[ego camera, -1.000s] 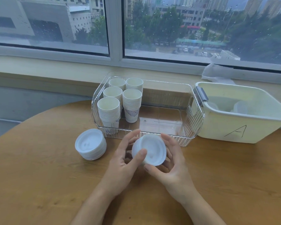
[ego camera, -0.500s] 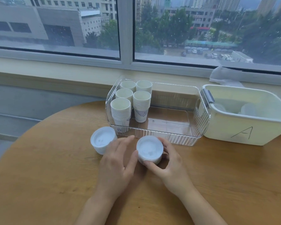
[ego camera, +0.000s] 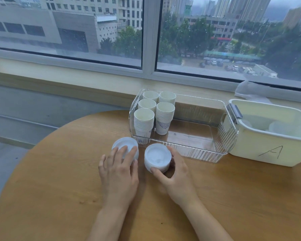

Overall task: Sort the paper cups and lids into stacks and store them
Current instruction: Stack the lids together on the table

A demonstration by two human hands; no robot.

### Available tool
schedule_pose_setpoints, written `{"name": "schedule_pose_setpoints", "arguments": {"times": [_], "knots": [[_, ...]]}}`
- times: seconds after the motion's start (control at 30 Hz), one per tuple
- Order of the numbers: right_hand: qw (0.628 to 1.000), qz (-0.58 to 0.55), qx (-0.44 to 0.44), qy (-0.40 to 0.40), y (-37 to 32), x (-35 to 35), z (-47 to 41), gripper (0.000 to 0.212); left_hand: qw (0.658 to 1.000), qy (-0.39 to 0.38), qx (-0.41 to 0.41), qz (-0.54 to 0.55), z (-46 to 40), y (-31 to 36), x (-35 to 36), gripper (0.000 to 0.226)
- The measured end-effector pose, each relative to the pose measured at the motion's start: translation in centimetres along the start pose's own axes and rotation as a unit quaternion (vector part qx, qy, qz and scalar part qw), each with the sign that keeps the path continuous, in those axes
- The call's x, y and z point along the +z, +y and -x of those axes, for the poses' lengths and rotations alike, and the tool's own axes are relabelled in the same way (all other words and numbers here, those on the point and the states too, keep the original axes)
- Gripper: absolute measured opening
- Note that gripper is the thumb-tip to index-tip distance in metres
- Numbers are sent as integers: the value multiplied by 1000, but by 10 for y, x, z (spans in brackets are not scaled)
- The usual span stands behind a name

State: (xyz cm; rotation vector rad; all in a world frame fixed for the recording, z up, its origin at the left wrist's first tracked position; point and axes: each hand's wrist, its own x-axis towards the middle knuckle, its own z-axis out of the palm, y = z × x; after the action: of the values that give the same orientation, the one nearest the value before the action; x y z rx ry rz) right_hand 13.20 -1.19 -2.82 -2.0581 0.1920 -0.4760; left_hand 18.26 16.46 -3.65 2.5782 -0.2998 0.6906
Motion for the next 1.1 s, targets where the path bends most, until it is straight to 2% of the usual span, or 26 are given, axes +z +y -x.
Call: {"name": "schedule_pose_setpoints", "arguments": {"times": [0.33,0.47,0.57,0.7,0.77,0.87,0.97,1.1], "knots": [[1000,11,-13,-26,-7,12,-4,85,1000,5,-6,-14,-2,-2,-5,49],[998,10,-21,-52,-6,-5,0,93,997,60,41,12,-9,12,-18,44],[996,52,-62,-29,-11,-44,3,84,989,98,105,41,-17,38,-31,46],[979,137,-123,84,-13,-124,-1,59,976,89,172,104,-28,100,-32,46],[965,186,-125,137,-7,-165,-7,52,968,71,204,128,-33,136,-26,46],[938,272,-96,195,9,-223,-17,53,959,37,242,143,-39,184,-13,48],[927,316,-42,197,26,-266,-26,54,951,12,268,154,-43,224,2,47],[929,331,-3,168,44,-299,-32,42,946,-25,281,157,-50,267,23,48]]}}
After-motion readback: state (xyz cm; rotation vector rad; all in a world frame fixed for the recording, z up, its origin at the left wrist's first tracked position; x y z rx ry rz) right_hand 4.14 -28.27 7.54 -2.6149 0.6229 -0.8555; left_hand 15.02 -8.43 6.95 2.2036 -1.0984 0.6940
